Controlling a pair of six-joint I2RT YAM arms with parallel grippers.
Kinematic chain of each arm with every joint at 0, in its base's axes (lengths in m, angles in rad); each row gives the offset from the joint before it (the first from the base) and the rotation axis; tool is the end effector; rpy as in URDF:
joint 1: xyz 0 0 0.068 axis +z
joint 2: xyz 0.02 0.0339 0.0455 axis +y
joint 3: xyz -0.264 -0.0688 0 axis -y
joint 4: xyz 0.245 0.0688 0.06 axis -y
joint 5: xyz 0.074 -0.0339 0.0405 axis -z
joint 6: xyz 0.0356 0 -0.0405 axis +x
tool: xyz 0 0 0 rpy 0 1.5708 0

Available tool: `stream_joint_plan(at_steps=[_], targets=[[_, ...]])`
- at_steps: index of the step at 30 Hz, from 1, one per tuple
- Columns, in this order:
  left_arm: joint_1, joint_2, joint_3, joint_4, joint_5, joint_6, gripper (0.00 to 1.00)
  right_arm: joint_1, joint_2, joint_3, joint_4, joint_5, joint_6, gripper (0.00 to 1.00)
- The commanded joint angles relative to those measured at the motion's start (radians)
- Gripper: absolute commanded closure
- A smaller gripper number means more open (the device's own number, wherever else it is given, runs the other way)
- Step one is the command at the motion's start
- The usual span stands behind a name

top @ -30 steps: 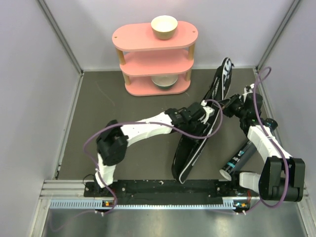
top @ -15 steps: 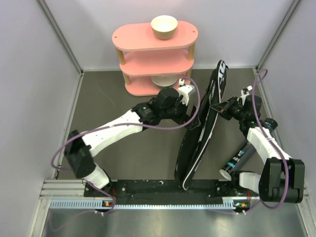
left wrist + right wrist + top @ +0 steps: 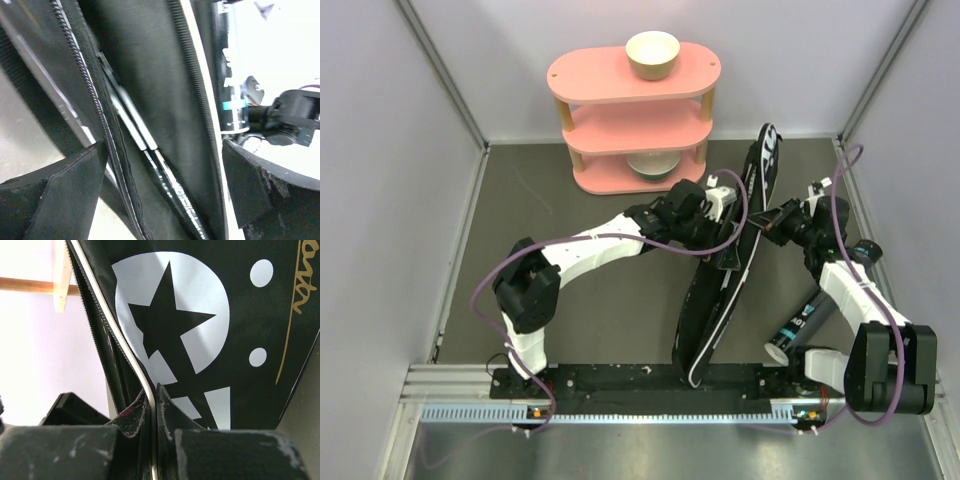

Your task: Pack up the badminton gear

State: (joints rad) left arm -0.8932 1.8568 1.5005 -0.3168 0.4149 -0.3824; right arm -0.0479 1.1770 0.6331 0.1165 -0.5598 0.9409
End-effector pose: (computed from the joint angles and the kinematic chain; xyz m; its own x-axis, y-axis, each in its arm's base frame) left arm 0.2574 -0.3427 0.2711 -0.7024 0.3282 -0.6316 0.6990 0.4857 -0.5249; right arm 0.2548 0.0067 0.2387 -0.6012 0.7143 -0.3582 0.0741 0.4962 0.8651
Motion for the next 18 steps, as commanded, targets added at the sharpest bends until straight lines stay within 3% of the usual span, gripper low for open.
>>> stream_joint_plan(at_steps=[1, 6, 11, 18], targets=[[-0.018, -0.008, 0.021, 0.142, 0.18, -0.039, 0.02, 0.008, -0.039, 0.005, 0.077, 0.044, 0.038, 1.0], [-0.052, 0.03, 0.073, 0.095, 0.134, -0.01, 0.02, 0.032, -0.025, -0.006, 0.133, 0.067, 0.104, 1.0], [-0.072, 0.091, 0.164, -0.024, -0.005, 0.02, 0.13, 0.042, -0.036, -0.001, 0.135, 0.09, 0.13, 1.0], [-0.073, 0.091, 0.167, -0.079, -0.18, 0.063, 0.28, 0.042, -0.06, -0.012, 0.098, 0.093, 0.11, 1.0]])
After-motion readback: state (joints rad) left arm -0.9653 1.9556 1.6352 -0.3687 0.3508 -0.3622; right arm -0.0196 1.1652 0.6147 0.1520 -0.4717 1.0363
